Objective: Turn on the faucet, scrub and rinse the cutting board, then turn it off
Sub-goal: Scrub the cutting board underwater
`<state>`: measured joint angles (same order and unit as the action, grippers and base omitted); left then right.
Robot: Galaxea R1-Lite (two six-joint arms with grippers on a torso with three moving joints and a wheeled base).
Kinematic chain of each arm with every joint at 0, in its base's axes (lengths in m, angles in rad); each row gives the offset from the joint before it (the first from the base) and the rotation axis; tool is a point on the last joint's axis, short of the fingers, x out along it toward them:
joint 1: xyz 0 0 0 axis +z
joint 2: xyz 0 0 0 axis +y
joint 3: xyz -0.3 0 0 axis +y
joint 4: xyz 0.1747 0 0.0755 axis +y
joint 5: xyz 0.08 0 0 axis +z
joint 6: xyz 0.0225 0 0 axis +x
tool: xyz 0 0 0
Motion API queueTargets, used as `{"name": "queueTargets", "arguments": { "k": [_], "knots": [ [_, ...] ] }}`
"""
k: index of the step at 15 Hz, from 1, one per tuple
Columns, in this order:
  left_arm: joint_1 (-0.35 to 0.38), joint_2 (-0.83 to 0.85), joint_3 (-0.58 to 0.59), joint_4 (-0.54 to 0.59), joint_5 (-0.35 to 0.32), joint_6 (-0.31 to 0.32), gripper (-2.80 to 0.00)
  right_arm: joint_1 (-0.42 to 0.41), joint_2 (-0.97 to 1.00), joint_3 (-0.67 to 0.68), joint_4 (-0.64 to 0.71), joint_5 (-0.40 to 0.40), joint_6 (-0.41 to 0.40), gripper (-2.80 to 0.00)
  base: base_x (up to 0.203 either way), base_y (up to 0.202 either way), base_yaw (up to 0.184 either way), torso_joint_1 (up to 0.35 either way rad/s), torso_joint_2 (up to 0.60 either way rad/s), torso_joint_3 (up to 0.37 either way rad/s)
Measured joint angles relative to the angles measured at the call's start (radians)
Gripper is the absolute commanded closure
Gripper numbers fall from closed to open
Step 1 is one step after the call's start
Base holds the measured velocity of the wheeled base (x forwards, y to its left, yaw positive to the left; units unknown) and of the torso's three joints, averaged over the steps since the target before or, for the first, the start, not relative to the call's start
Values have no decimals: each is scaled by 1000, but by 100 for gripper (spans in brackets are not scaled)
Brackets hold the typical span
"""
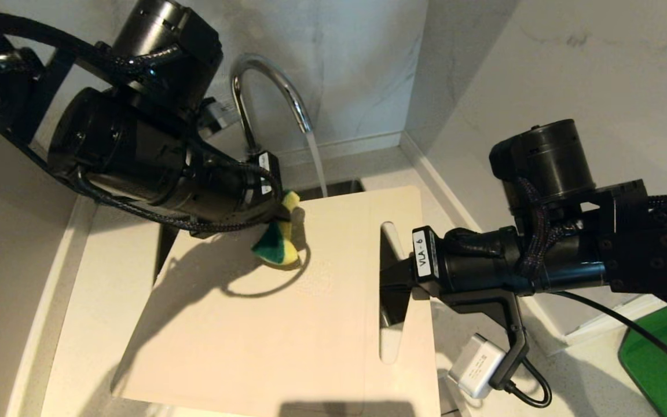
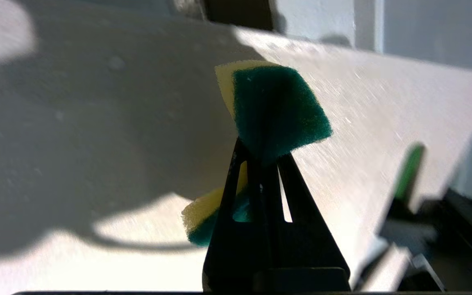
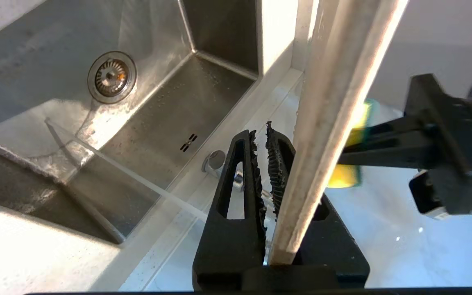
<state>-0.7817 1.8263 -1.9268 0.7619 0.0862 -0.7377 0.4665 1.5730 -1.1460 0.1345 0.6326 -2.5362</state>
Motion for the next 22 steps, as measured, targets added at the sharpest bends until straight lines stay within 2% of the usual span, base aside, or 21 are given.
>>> {"name": "queueTargets", "arguments": {
  "k": [2, 4, 11, 13, 16, 22],
  "knots": [
    [3, -11, -18, 36, -82, -30, 0, -9, -3, 0, 0, 0, 0, 0, 0, 0, 0, 0, 0, 0],
    [5, -12, -20, 38, -109, -40, 0, -15, -9, 5, 0, -2, 8, 0, 0, 0, 0, 0, 0, 0],
    [21, 48, -8, 34, -105, -29, 0, -16, -20, 13, -4, -1, 14, 0, 0, 0, 0, 0, 0, 0],
    [35, 64, -4, 33, -107, -31, 0, -16, -26, 34, -35, -4, 38, 0, 0, 0, 0, 0, 0, 0],
    [86, 67, 33, 33, -110, -27, 0, -16, -33, 77, -131, -7, 82, 0, 0, 0, 0, 0, 0, 0],
    [210, 42, 131, 28, -155, 22, 0, -16, -47, 90, -140, -2, 84, 0, 0, 0, 0, 0, 0, 0]
  ]
}}
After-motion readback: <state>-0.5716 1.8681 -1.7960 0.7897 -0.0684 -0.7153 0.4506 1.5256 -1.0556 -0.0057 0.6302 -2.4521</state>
